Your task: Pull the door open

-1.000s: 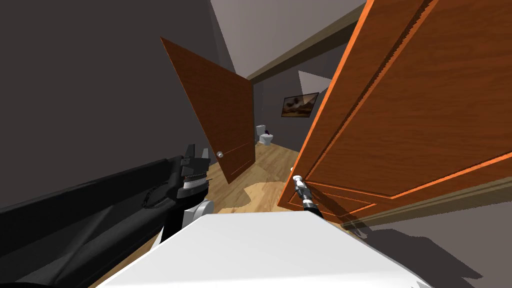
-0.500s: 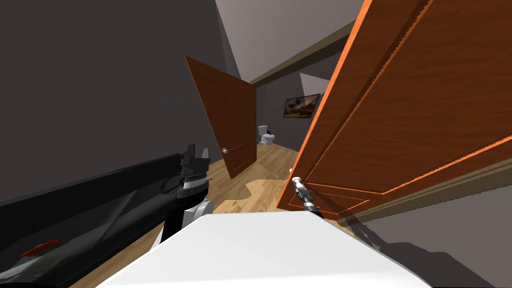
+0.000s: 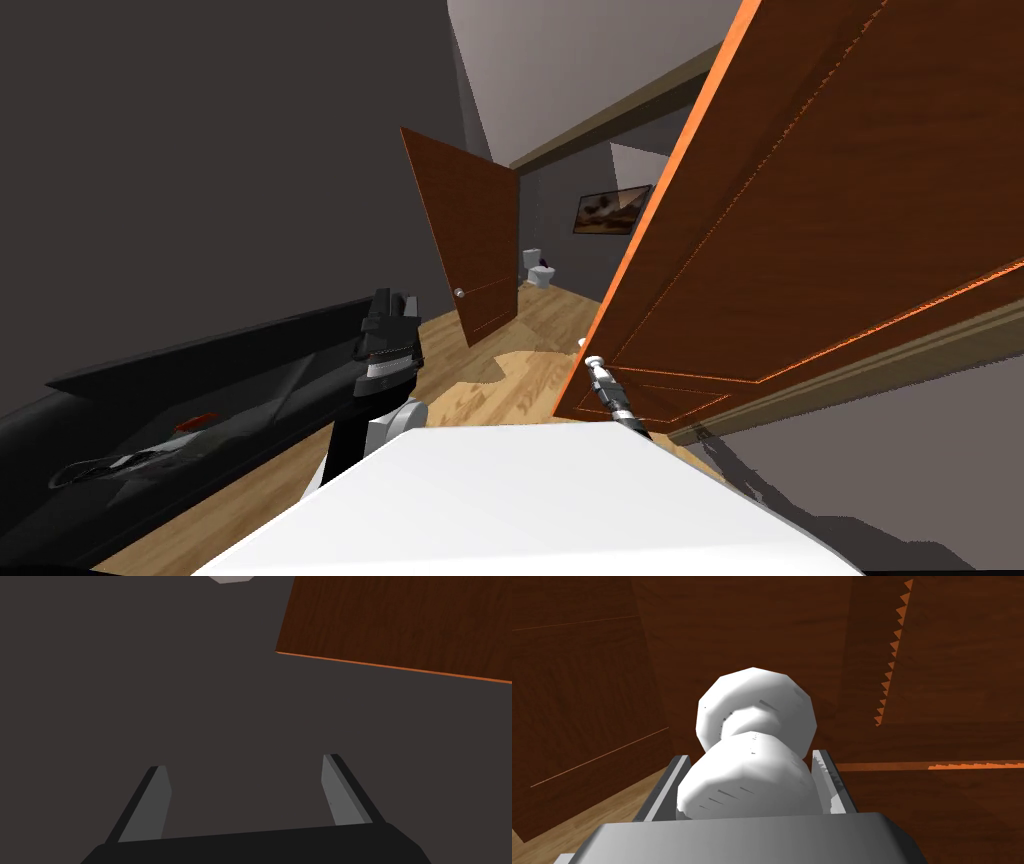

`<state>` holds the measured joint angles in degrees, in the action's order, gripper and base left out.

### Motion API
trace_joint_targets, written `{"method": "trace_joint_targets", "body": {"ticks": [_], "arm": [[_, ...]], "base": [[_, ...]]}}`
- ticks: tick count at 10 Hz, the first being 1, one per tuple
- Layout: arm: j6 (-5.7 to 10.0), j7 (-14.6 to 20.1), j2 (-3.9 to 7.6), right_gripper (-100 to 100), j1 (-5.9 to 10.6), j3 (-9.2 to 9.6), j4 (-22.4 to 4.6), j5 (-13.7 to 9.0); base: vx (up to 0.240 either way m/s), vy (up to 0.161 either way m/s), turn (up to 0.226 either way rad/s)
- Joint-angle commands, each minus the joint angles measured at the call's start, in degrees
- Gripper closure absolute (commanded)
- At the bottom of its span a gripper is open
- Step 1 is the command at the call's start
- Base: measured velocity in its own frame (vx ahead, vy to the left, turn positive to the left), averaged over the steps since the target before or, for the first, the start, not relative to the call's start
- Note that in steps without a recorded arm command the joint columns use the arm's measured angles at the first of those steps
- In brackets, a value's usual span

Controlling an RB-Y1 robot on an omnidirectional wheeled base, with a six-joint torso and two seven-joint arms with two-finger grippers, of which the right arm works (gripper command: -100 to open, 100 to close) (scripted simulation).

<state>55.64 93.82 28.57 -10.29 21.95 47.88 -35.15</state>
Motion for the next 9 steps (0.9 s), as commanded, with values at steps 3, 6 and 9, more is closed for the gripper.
{"method": "trace_joint_targets", "body": {"ticks": [3,6,9], "arm": [[2.64,2.48,2.02,100,-1.30,2.03,-0.08,0.92],[3.92,3.26,2.51,100,-1.66,2.88,-1.19,1.09],[6.46,4.71,3.73,100,-2.57,4.42,-1.88,1.47]], "base": [[-0.221,-0.017,0.103],[-0.140,-0.041,0.092],[-0.197,-0.049,0.131]]}}
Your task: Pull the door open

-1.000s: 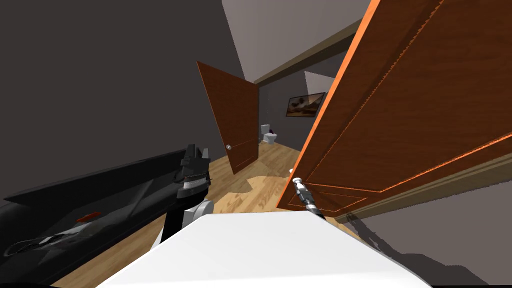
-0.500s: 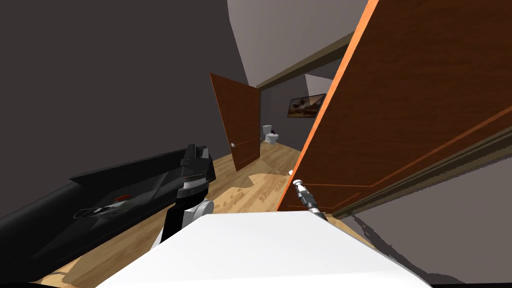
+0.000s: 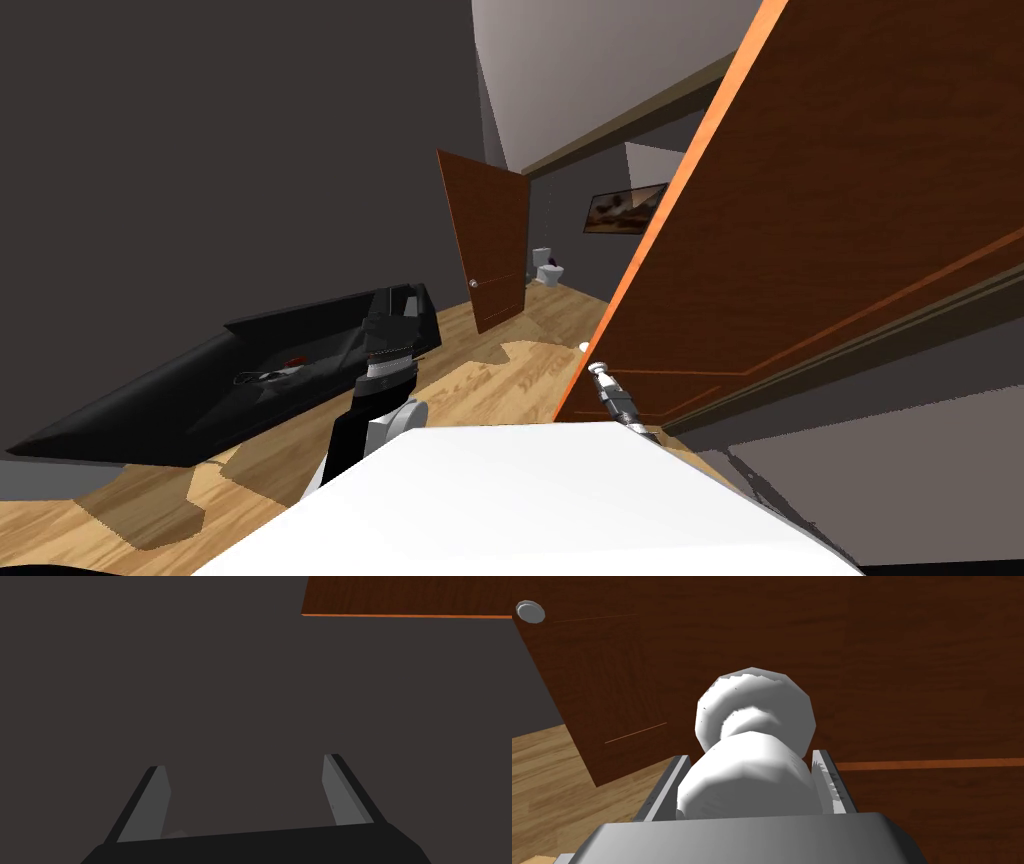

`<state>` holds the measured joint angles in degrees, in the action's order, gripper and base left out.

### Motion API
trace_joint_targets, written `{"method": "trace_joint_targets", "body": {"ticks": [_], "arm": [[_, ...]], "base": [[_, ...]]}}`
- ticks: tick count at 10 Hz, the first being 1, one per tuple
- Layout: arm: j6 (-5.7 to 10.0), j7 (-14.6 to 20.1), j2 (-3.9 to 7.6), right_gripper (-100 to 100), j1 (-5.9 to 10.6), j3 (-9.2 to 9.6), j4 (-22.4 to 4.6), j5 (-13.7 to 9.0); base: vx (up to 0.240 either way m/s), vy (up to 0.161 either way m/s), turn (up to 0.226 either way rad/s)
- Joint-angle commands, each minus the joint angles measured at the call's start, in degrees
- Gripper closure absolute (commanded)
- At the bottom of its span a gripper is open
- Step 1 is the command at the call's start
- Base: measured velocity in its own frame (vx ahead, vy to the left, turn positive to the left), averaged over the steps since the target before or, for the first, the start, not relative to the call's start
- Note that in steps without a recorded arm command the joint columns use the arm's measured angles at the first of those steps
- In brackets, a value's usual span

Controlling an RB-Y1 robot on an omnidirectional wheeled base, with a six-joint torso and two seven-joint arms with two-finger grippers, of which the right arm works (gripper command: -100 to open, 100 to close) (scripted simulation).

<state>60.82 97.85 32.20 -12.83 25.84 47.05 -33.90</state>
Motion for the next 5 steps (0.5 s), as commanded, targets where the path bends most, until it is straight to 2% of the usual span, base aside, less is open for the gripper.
{"method": "trace_joint_targets", "body": {"ticks": [1,5], "arm": [[1.73,0.93,0.32,100,-0.19,0.80,-1.17,0.29],[4.83,2.71,1.82,100,-1.31,2.68,-2.01,0.75]], "base": [[-0.148,-0.055,0.086],[-0.173,-0.053,0.125]]}}
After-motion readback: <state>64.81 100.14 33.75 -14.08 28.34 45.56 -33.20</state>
